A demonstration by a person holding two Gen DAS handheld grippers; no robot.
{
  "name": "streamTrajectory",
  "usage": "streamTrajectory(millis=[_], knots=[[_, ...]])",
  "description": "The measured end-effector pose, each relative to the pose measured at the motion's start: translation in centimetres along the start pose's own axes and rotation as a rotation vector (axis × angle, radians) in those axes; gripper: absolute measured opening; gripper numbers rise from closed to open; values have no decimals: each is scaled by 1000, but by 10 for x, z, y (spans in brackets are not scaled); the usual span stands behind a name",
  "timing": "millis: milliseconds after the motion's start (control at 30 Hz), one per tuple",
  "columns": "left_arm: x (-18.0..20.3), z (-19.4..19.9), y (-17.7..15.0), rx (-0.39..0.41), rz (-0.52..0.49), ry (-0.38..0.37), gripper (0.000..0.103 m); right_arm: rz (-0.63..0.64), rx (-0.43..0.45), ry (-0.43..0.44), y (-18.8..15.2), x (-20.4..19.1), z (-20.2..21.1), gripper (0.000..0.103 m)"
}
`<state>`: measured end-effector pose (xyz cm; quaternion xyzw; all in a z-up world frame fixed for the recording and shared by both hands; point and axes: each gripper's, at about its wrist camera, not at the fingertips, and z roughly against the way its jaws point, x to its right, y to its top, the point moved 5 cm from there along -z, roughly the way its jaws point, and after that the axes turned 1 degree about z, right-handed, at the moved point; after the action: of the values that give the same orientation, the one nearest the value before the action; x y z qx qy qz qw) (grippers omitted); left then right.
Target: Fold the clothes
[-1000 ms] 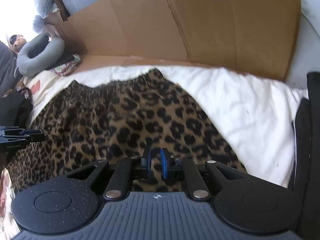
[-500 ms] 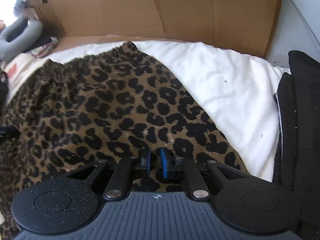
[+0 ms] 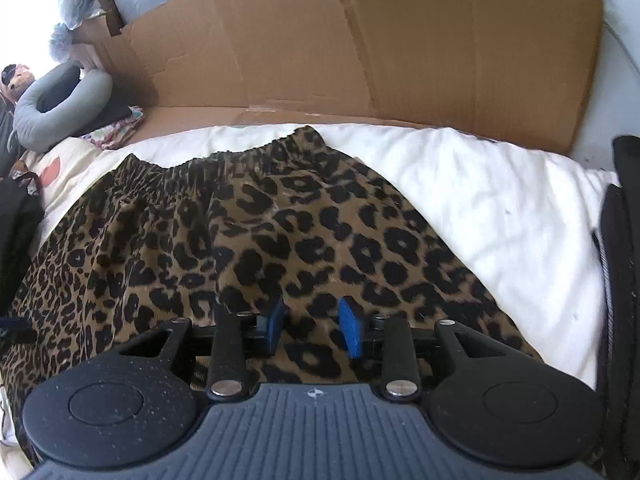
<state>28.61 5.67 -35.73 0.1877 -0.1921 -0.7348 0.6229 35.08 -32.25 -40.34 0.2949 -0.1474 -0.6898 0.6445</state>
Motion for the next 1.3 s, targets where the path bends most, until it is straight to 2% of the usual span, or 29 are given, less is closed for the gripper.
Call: streamTrajectory(millis=[233, 600, 867, 1300], knots=[[-35, 16, -23, -20, 117, 34, 41, 28, -53, -8, -9, -10, -16, 38], [-78, 30, -44, -23, 182, 89, 42, 24, -63, -29, -35, -5, 12, 40], [-89, 38, -47, 1, 214, 99, 42, 34, -49, -64, -57, 3, 44, 40], [-117, 36, -57, 19, 241, 170, 42, 21, -118, -63, -87, 5, 58, 40]])
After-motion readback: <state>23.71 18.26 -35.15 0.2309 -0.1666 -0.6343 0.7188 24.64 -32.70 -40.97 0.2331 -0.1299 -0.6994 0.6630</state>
